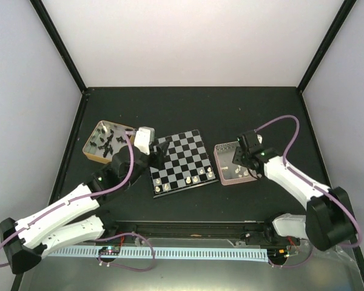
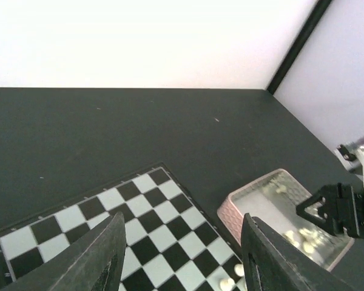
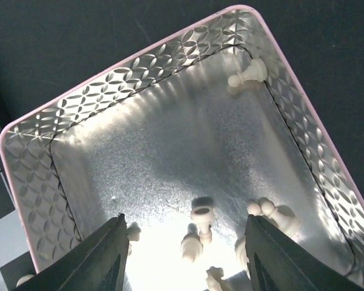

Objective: Set up the chess pieces on the board
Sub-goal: Pick up the chess piece from the storage box.

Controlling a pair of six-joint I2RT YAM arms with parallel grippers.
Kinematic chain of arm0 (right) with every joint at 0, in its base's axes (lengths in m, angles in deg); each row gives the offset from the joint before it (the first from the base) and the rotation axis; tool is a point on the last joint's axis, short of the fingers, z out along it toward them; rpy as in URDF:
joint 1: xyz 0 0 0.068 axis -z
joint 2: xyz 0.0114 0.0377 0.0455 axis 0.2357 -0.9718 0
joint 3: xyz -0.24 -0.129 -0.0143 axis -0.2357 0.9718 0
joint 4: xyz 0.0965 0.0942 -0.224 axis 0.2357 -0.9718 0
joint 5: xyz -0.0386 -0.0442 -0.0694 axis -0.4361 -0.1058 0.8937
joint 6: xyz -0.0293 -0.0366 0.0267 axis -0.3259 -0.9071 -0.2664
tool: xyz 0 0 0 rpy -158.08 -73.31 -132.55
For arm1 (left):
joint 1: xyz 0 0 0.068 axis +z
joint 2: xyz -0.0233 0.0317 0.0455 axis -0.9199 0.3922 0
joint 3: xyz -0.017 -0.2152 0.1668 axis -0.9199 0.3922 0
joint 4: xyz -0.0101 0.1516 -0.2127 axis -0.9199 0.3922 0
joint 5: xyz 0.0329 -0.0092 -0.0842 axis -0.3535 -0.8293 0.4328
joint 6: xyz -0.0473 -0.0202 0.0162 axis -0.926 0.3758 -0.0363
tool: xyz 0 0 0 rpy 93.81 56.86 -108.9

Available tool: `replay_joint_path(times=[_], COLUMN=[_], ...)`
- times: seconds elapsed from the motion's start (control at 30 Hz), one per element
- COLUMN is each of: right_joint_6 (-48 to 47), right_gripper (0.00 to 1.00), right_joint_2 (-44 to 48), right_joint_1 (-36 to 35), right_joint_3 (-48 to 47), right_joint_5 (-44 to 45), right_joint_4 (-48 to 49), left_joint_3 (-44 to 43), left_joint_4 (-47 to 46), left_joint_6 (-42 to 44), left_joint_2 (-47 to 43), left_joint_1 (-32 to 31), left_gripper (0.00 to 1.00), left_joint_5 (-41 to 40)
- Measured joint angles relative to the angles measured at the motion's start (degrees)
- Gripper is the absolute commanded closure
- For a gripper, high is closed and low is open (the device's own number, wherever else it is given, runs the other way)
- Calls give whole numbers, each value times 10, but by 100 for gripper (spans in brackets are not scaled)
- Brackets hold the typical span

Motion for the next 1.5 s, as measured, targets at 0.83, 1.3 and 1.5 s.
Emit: replay_joint_path(times=[0.83, 1.3, 1.5], right_joint_6=[-68, -102, -115], right_gripper=[78, 96, 96], right_joint_2=[-253, -259, -218], right_joint_1=[15, 23, 23], right_joint_3=[-137, -139, -138], right_joint_5=[-105, -73, -81], right_joint_4=[-160, -76, -62], left_joint_3=[-56, -74, -74], left_joint_4=[5, 1, 9], left_joint_6=[10, -5, -10], left_joint_2=[152, 190, 177], left_joint_1=[174, 177, 177], left_gripper=[47, 52, 50], left_joint_5=[162, 205, 205])
